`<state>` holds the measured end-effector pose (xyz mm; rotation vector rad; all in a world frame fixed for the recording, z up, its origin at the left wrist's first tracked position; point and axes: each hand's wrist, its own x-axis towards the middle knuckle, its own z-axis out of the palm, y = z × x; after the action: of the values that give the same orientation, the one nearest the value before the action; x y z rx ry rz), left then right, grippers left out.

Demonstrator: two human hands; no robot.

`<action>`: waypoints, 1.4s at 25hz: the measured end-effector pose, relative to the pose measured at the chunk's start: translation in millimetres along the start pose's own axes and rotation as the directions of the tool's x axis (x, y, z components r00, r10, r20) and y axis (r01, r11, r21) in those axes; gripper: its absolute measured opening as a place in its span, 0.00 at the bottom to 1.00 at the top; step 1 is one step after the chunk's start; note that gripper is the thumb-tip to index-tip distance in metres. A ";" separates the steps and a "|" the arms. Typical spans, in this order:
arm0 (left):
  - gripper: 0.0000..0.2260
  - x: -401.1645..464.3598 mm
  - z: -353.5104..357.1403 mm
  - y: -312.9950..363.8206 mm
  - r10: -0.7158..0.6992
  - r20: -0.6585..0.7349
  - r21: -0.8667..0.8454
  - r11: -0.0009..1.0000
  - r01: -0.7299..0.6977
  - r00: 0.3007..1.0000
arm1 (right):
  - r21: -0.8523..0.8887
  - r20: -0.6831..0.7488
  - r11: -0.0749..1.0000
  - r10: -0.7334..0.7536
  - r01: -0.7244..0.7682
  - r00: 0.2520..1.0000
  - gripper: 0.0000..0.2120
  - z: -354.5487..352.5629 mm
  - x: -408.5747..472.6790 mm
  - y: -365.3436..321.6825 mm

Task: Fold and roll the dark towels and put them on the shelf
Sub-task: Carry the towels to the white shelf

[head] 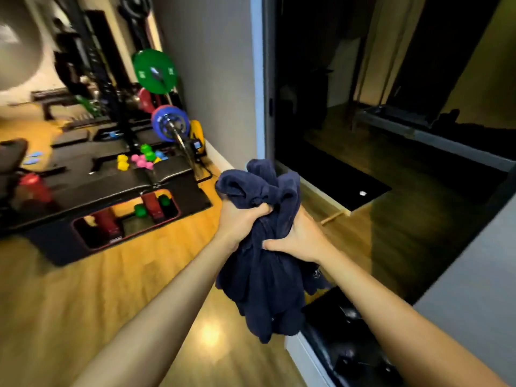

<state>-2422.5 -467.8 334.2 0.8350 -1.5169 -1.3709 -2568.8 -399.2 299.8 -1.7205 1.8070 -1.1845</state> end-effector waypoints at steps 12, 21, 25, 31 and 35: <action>0.13 -175.8 -375.6 62.6 0.141 -0.759 0.184 0.983 0.002 0.635 | 0.364 0.474 0.832 -0.553 0.419 0.685 0.49 337.1 36.5 -268.1; 0.11 -375.3 -610.1 118.4 0.245 -0.951 0.276 0.948 0.160 0.189 | 0.644 0.586 0.647 -0.760 0.408 0.280 0.44 582.0 -64.2 -501.2; 0.13 -442.2 -679.6 121.4 0.258 -0.966 0.248 0.944 0.217 -0.020 | 0.712 0.582 0.586 -0.801 0.386 0.143 0.41 665.0 -106.5 -567.9; 0.12 -506.2 -795.7 115.3 0.270 -0.928 0.224 0.955 0.195 -0.256 | 0.800 0.559 0.510 -0.824 0.315 -0.087 0.40 801.8 -146.7 -660.6; 0.09 -533.2 -879.9 130.0 0.266 -0.883 0.194 0.957 0.215 -0.387 | 0.841 0.526 0.459 -0.818 0.285 -0.234 0.43 884.1 -155.9 -738.1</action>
<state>-1400.6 -291.7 350.5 1.5333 -0.0916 0.1861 -1407.9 -450.1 319.6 -2.1931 -0.3095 -0.2181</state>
